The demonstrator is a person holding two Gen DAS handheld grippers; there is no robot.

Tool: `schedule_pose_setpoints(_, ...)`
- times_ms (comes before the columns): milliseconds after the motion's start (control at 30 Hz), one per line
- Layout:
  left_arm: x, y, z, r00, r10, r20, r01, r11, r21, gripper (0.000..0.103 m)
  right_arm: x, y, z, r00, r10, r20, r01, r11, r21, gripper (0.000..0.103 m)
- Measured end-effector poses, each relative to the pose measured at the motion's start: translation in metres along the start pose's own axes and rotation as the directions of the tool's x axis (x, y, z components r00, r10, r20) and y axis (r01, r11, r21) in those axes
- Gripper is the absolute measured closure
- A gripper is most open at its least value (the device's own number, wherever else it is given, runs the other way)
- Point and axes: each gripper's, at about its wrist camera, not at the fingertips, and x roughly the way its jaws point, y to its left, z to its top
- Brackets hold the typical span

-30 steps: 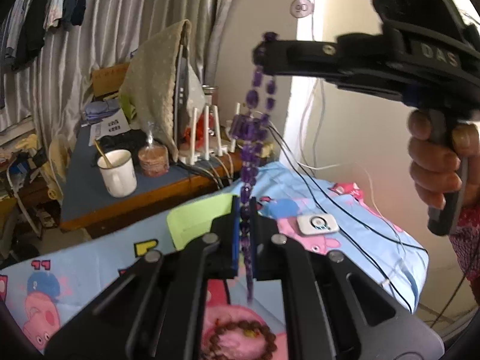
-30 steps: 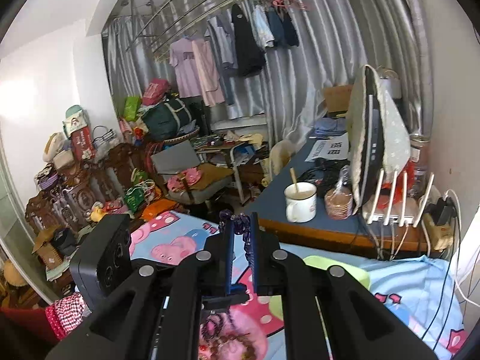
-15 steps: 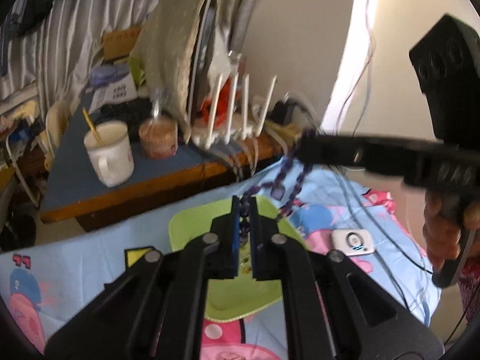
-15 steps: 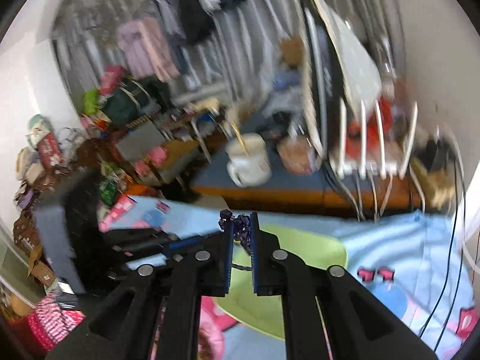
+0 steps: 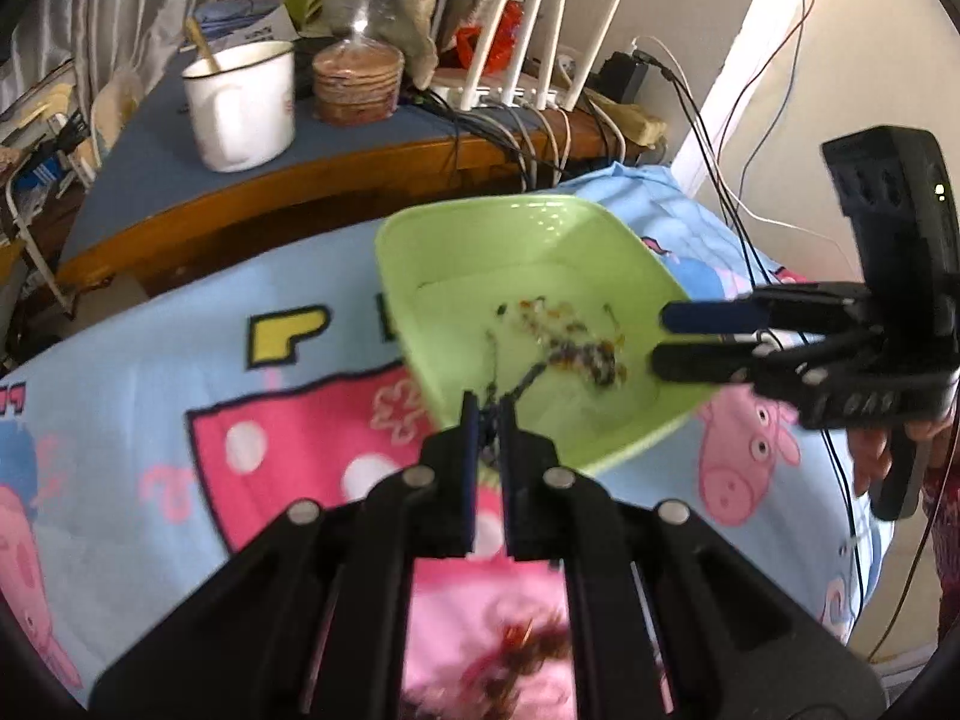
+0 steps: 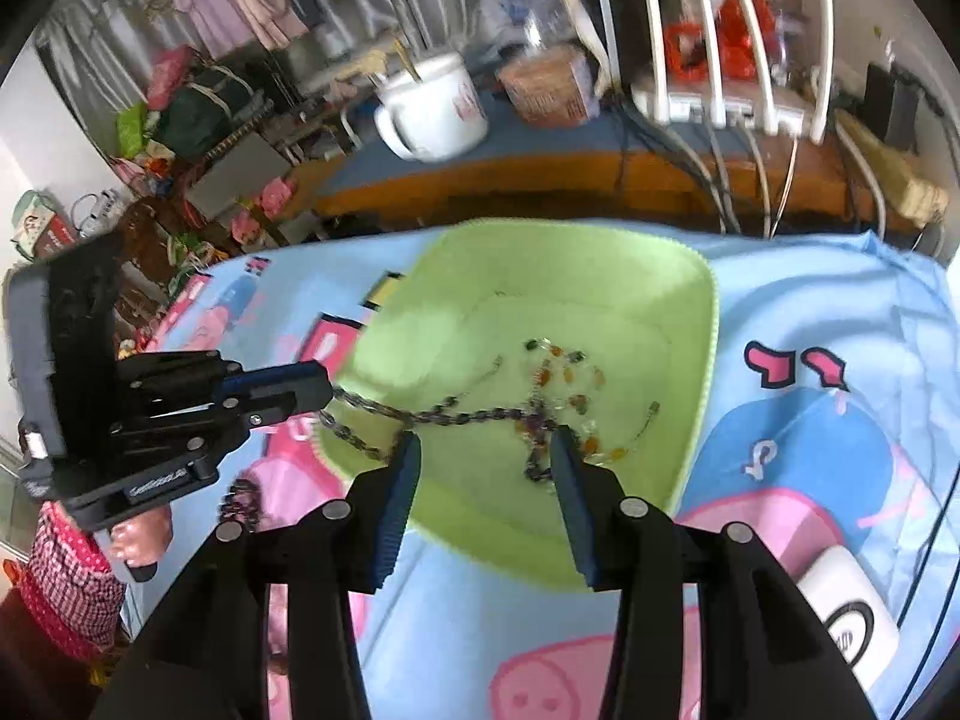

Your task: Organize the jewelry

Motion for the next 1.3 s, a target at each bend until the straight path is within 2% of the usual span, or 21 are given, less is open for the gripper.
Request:
schedule_pose_setpoints(100,-0.021,0.010,-0.011,1.000,-0.020,0.023,0.021,0.999,-0.035,0.097,-0.019,0.016,-0.012,0.998,0.026,0.051,-0.024,0.999,-0.034,0.090)
schedule_pose_setpoints(200,-0.039,0.020,-0.025,0.998,-0.025,0.051,0.028,0.998,-0.054,0.097,-0.025,0.035,-0.024,0.997,0.043,0.066,-0.038,0.995,-0.089,0.090)
schedule_pose_setpoints(367,-0.067,0.029,-0.063,0.997,-0.031,0.070,0.036,0.997,-0.072,0.097,-0.010,0.062,-0.060,0.992,0.127,0.011,-0.124,0.985,-0.121,0.090)
schedule_pose_setpoints(567,-0.076,0.041,-0.122,0.999,-0.032,0.041,0.037,0.992,-0.122,0.097,0.013,0.083,-0.089,0.991,0.131,-0.041,-0.136,0.981,-0.141,0.091)
schedule_pose_setpoints(667,-0.071,0.049,-0.142,1.000,-0.004,0.010,0.005,0.987,-0.159,0.097,0.025,0.104,-0.086,0.982,0.178,-0.059,-0.185,0.970,-0.155,0.099)
schedule_pose_setpoints(767,-0.064,0.060,-0.150,1.000,-0.015,-0.004,0.014,0.973,-0.232,0.096,0.038,0.127,-0.086,0.969,0.223,-0.107,-0.239,0.956,-0.172,0.102)
schedule_pose_setpoints(833,-0.064,0.061,-0.152,1.000,-0.016,0.011,0.019,0.970,-0.241,0.094,0.046,0.132,-0.085,0.967,0.223,-0.125,-0.243,0.955,-0.171,0.102)
schedule_pose_setpoints(933,-0.063,0.060,-0.152,1.000,0.004,0.019,0.001,0.970,-0.245,0.089,0.061,0.131,-0.084,0.957,0.246,-0.154,-0.265,0.958,-0.112,0.103)
schedule_pose_setpoints(1033,-0.064,0.062,-0.154,0.999,0.031,0.005,-0.029,0.969,-0.245,0.088,0.062,0.125,-0.083,0.948,0.279,-0.152,-0.293,0.953,-0.075,0.103)
schedule_pose_setpoints(1100,-0.069,0.064,-0.158,0.995,0.103,-0.012,-0.103,0.964,-0.244,0.088,0.056,0.125,-0.082,0.950,0.276,-0.143,-0.289,0.954,-0.078,0.103)
schedule_pose_setpoints(1200,-0.084,0.060,-0.163,0.994,0.105,0.042,-0.093,0.969,-0.227,0.088,0.041,0.123,-0.081,0.952,0.282,-0.119,-0.294,0.952,-0.089,0.103)
schedule_pose_setpoints(1300,-0.100,0.040,-0.161,0.989,0.089,0.117,-0.070,0.985,-0.156,0.087,0.024,0.124,-0.077,0.956,0.283,-0.075,-0.289,0.953,-0.095,0.103)
